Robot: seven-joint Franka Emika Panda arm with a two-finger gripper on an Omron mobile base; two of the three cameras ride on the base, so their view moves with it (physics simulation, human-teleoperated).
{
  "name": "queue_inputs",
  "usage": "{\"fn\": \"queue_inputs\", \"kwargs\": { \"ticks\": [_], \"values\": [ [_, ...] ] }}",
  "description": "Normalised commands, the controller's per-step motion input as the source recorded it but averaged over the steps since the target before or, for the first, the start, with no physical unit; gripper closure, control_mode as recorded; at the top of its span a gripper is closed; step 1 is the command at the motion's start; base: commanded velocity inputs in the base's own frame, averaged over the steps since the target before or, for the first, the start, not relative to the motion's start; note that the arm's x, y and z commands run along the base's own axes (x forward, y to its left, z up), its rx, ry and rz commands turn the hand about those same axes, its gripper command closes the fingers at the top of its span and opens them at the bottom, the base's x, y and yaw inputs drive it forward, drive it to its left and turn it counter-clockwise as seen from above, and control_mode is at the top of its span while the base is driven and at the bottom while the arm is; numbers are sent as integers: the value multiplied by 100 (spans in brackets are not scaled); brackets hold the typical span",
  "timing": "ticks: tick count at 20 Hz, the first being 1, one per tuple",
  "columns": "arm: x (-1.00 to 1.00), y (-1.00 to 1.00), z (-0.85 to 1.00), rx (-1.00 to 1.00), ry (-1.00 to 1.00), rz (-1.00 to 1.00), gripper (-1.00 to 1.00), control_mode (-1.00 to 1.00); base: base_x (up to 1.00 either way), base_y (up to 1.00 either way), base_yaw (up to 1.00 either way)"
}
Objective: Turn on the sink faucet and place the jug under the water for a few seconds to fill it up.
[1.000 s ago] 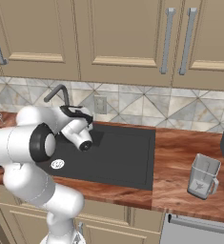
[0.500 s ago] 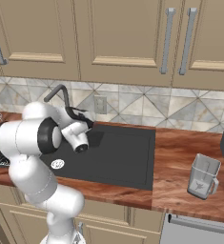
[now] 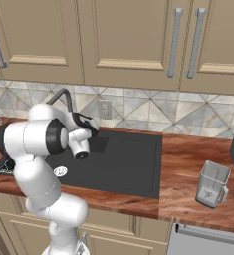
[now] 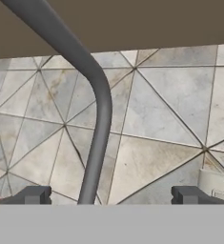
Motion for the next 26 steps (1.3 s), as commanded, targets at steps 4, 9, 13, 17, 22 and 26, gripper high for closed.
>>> {"fn": "queue_inputs", "kwargs": {
  "ticks": [4,9,13,17,22,26],
  "values": [
    [23,0,0,0,-1,-6,-100,-100,0,0,0],
    [22,0,-1,0,-1,-4,-100,-100,0,0,0],
    [22,0,-5,0,0,-4,-100,-100,0,0,0],
    [24,0,-10,0,0,-3,-100,-100,0,0,0],
    [24,0,-14,0,0,-3,-100,-100,0,0,0],
    [26,0,-17,0,0,-2,-100,-100,0,0,0]
  ]
}}
